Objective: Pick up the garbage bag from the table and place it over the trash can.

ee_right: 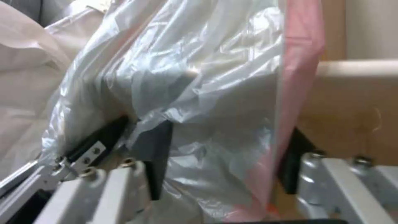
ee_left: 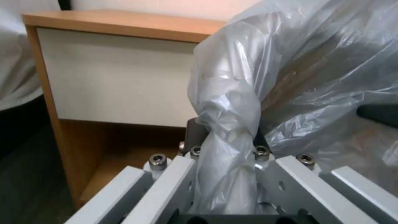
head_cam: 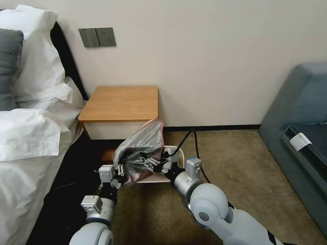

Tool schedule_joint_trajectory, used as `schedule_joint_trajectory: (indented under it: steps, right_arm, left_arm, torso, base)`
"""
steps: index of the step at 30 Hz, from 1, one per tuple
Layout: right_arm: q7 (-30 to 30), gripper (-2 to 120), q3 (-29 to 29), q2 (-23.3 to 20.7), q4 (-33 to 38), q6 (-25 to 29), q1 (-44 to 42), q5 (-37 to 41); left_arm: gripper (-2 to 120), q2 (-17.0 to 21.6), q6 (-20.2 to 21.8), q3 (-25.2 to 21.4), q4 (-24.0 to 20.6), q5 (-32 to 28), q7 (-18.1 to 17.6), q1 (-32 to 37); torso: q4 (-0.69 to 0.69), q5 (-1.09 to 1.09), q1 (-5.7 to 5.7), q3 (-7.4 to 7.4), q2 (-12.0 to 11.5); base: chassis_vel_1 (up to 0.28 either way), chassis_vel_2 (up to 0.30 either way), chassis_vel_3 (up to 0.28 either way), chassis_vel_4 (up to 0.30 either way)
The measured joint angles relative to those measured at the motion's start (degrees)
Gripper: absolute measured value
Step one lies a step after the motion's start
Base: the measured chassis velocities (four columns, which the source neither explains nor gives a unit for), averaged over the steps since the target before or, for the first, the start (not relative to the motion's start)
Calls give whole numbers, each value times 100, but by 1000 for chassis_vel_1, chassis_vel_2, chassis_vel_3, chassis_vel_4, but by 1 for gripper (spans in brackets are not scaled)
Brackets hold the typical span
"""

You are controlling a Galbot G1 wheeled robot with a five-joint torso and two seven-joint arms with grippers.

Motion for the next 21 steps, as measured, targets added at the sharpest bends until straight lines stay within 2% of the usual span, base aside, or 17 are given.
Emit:
schedule_joint_trajectory:
  steps: [1,4,5,8,10,12,15,21]
  right_arm:
    - [0,50,0,0,0,0,0,0]
    - [3,34,-43,16,-28,22,20,-78]
    - [3,34,-43,16,-28,22,20,-78]
    - [5,21,-74,30,-39,49,35,-165]
    - [6,18,-80,37,-44,62,37,-207]
    - [14,6,-99,50,-47,94,39,-272]
    - [25,0,-126,60,-52,125,39,-332]
    - [79,0,-219,111,-86,175,41,-561]
  left_arm:
    - [4,0,0,0,0,0,0,0]
    - [4,0,1,0,0,-9,0,-15]
    - [4,0,1,0,0,-9,0,-15]
    - [4,8,3,-7,2,-17,-1,-28]
    - [4,9,4,-8,9,-20,-1,-35]
    - [4,5,10,-9,26,-26,-3,-54]
    - [4,-1,13,-10,39,-29,-7,-67]
    - [4,-10,17,-16,65,-29,-12,-84]
  torso:
    - [0,0,0,0,0]
    - [0,0,0,0,0]
    - [0,0,0,0,0]
    - [0,0,1,0,0]
    - [0,0,0,0,0]
    - [0,0,0,0,0]
    - [0,0,0,0,0]
    - [0,0,0,0,0]
  base:
    - [0,0,0,0]
    - [0,0,0,0]
    - [0,0,0,0]
    - [0,0,0,0]
    - [0,0,0,0]
    - [0,0,0,0]
    - [0,0,0,0]
    - [0,0,0,0]
